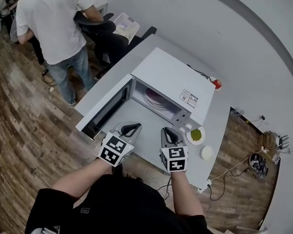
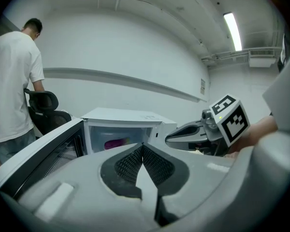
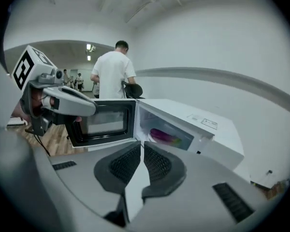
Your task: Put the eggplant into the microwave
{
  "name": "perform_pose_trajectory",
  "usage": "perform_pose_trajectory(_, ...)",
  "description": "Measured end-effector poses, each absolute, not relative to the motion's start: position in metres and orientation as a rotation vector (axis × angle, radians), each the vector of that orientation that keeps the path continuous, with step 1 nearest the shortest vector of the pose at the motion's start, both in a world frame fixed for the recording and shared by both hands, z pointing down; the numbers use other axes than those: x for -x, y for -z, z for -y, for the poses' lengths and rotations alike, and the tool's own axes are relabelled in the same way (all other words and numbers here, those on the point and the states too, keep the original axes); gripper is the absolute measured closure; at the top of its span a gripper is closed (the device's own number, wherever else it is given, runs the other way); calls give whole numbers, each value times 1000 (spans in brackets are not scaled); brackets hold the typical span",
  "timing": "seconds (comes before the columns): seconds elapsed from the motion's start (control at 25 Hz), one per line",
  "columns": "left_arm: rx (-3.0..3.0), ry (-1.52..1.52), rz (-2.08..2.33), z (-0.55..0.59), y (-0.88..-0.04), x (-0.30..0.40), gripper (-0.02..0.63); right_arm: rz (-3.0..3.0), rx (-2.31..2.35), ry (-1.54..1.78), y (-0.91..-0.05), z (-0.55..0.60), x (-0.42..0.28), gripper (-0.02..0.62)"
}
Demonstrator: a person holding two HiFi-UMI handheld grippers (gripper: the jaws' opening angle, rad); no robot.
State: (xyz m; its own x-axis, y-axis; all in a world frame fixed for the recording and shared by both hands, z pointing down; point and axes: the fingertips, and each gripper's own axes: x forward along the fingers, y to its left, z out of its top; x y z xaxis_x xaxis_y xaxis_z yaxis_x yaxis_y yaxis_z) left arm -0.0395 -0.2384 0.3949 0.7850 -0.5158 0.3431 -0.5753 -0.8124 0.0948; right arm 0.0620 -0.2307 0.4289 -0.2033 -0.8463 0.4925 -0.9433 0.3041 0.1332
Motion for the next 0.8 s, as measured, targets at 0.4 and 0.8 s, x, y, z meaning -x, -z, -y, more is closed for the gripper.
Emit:
perform_pose_trajectory(0.4, -2776, -343, 943, 161, -345, 5, 598, 2287, -1612, -340, -379, 132, -104, 565)
perform_pose_trajectory(0.8, -2813, -224, 866, 84, -302, -38, 598, 2532, -1593, -368, -324, 53, -109, 566)
